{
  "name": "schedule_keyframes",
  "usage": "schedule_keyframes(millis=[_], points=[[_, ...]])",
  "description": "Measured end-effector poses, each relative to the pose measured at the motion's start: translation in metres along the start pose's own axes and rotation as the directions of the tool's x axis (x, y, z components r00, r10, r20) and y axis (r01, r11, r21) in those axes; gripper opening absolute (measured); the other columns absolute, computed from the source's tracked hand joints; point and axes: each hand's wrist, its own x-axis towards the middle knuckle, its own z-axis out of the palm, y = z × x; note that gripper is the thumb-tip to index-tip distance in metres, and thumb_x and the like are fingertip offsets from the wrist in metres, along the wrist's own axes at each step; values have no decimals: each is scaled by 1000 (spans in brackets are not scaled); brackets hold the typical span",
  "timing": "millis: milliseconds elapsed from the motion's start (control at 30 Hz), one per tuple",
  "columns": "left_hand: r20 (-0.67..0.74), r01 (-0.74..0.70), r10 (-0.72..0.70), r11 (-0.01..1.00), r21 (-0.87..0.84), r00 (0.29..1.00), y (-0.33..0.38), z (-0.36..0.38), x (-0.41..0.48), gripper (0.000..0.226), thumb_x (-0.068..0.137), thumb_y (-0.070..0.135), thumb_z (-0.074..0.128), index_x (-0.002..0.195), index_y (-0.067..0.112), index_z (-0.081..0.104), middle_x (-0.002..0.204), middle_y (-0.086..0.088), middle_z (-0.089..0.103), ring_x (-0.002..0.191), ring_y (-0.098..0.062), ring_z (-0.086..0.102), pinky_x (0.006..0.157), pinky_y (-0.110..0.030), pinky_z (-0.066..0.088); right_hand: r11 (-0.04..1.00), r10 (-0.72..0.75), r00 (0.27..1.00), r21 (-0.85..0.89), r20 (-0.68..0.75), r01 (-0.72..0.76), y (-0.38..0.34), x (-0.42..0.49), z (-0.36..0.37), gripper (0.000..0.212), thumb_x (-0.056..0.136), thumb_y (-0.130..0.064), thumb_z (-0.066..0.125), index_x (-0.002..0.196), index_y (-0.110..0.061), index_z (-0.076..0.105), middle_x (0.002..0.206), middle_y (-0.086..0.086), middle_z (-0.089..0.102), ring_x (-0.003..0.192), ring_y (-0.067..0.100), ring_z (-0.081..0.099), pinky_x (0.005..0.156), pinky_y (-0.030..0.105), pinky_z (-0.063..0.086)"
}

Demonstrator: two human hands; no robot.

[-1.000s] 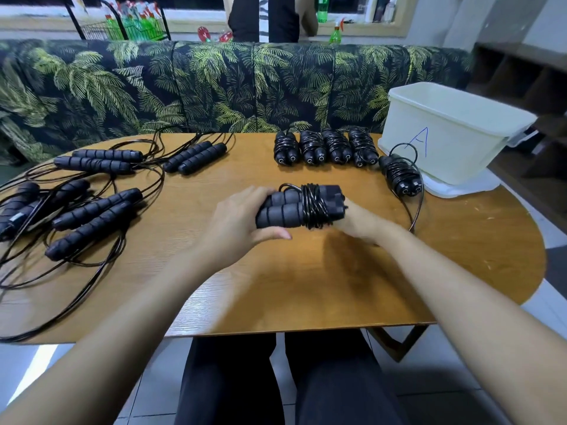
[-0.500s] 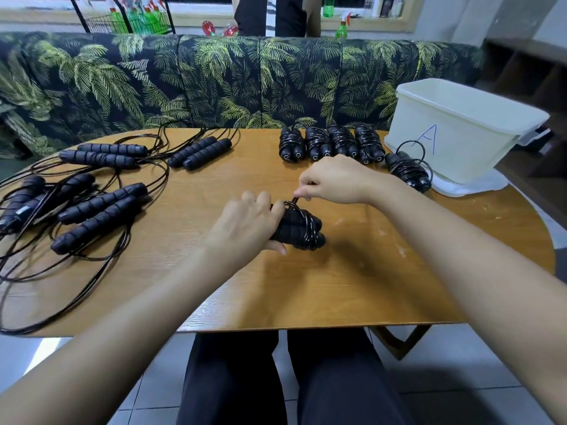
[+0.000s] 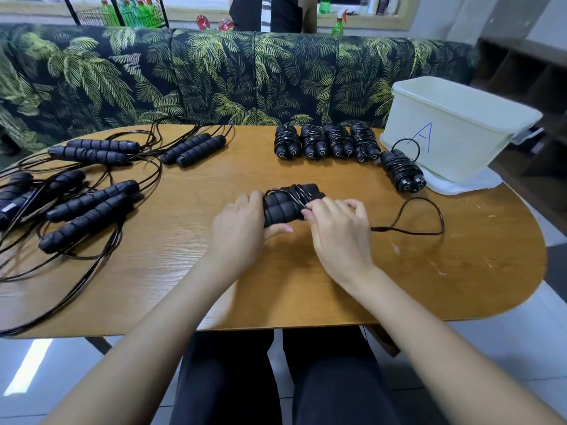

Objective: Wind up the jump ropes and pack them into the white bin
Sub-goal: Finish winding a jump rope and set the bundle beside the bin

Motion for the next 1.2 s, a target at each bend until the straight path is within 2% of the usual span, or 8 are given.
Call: schedule_keyframes(millis=[367,500,667,733,800,900,1033,1200], points=[[200,294,-217,649,-702,956,9,1,5,72,53,75,61,89,13,62,64,8,57,59,-11,50,55,-29,39,867,54,988,484,146,-119,0,-4,22,29,91,-31,45,80,-12,62,72,-3,62,76,22,57,83,39,40],[152,286,-250,692,-662,956,7,-4,4,69,49,78,63,81,16,60,62,9,57,57,-13,51,56,-36,44,819,11,990,567,137,-88,-5,1,25,24,87,-29,54,81,-12,70,83,-2,68,89,18,58,87,42,41],[15,217,-226,912,-347,974,-4,-23,6,63,53,76,65,90,25,58,75,8,64,74,-20,62,62,-35,48,969,-142,911,243,388,48,15,17,-4,37,81,-63,56,87,-31,74,97,-14,70,102,12,53,97,35,34],[-28,174,-188,947,-269,982,-10,-29,7,60,58,70,70,96,25,58,84,7,64,81,-22,62,62,-33,46,976,-124,973,199,193,85,29,30,-25,48,76,-72,54,81,-26,67,86,-10,65,84,13,53,83,37,45],[-81,84,-101,978,-191,992,-10,-30,7,61,58,69,69,96,23,57,87,6,63,83,-22,61,61,-32,46,968,-193,977,176,85,176,36,44,-36,66,71,-75,57,105,-19,60,106,-2,60,98,18,52,85,38,46],[-154,-90,70,988,-122,986,-2,-28,9,65,56,72,62,96,22,58,85,6,62,81,-22,61,56,-29,42,936,-337,866,236,370,263,36,59,-35,106,65,-77,63,147,-18,30,145,2,41,132,20,39,109,39,36],[-258,-222,196,972,-75,946,-4,-29,11,69,59,71,53,103,19,59,87,2,60,80,-25,60,51,-33,48,907,-401,841,287,363,308,32,57,-26,89,78,-64,62,145,-12,33,137,4,48,118,22,48,97,43,46],[-451,-262,49,868,-422,891,-2,-24,9,109,60,48,85,144,12,25,139,-13,40,129,-28,40,101,-32,41,883,-443,893,209,77,420,32,53,-25,74,88,-50,60,138,1,43,130,15,53,112,28,51,101,36,42]])
